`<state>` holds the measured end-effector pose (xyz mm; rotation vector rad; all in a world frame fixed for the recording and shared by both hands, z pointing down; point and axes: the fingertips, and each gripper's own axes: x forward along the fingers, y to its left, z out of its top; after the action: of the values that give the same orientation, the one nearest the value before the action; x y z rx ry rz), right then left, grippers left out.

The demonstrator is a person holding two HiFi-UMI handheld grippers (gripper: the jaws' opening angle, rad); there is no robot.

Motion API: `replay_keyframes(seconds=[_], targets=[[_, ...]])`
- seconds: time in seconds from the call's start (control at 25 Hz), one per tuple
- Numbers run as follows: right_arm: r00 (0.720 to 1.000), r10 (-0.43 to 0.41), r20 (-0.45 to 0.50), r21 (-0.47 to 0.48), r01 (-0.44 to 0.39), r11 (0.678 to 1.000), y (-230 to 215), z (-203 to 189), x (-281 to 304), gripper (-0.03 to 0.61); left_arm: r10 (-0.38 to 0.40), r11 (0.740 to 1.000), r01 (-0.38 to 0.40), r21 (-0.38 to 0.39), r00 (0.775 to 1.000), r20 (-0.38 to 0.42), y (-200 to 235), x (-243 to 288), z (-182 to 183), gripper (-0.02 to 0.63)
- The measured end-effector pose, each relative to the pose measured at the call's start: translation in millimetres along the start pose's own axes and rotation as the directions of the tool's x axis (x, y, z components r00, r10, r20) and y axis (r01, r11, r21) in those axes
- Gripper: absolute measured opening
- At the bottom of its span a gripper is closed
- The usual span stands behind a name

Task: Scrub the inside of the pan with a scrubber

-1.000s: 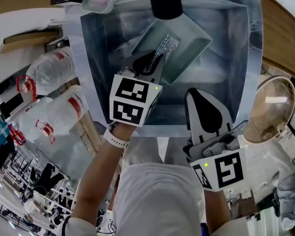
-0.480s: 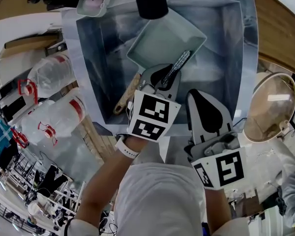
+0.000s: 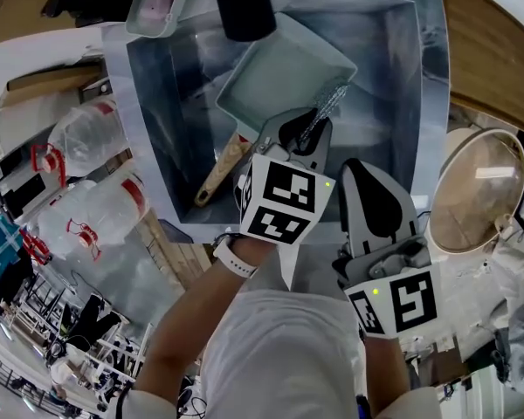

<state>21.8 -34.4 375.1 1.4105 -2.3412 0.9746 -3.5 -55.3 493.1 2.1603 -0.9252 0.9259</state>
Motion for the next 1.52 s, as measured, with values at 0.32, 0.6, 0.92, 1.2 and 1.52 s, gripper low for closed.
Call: replay_keyframes(seconds=[0.32,0.6,0.92,1.2,1.52], targets=[[1.0,-0.021,0.009,0.008,0.021,1.0,-18.9,5.8,-5.8,0.009,0.003,1.0,-0.003,0.025,1.0,-0.01,-6.0,15.2,18.1,0.064],[1.0,-0.014,0.017,0.016,0.013,1.0,-17.8,5.2,-7.9,0.009,-0.004,0.998,0.007,0.067,0.999,-0.045,-4.4,-1.5,-2.0,0.064],[1.0,0.005,0.017,0.005,-0.005,1.0,-6.4,3.8,-8.0,0.009,0.014,0.992,-0.006,0.123,0.998,-0.064,2.2,-22.7,-25.7,0.064],[1.0,0.009,0.012,-0.006,-0.009,1.0,-2.9,4.4,-6.7,0.009,0.062,0.99,-0.054,0.132,0.996,-0.058,42.0,-29.9,-22.4,0.064],[1.0,0.012,0.009,-0.007,-0.012,1.0,-1.9,2.8,-5.6,0.009,0.145,0.976,-0.132,0.175,0.988,-0.06,92.6,-36.4,-10.9,0.064]])
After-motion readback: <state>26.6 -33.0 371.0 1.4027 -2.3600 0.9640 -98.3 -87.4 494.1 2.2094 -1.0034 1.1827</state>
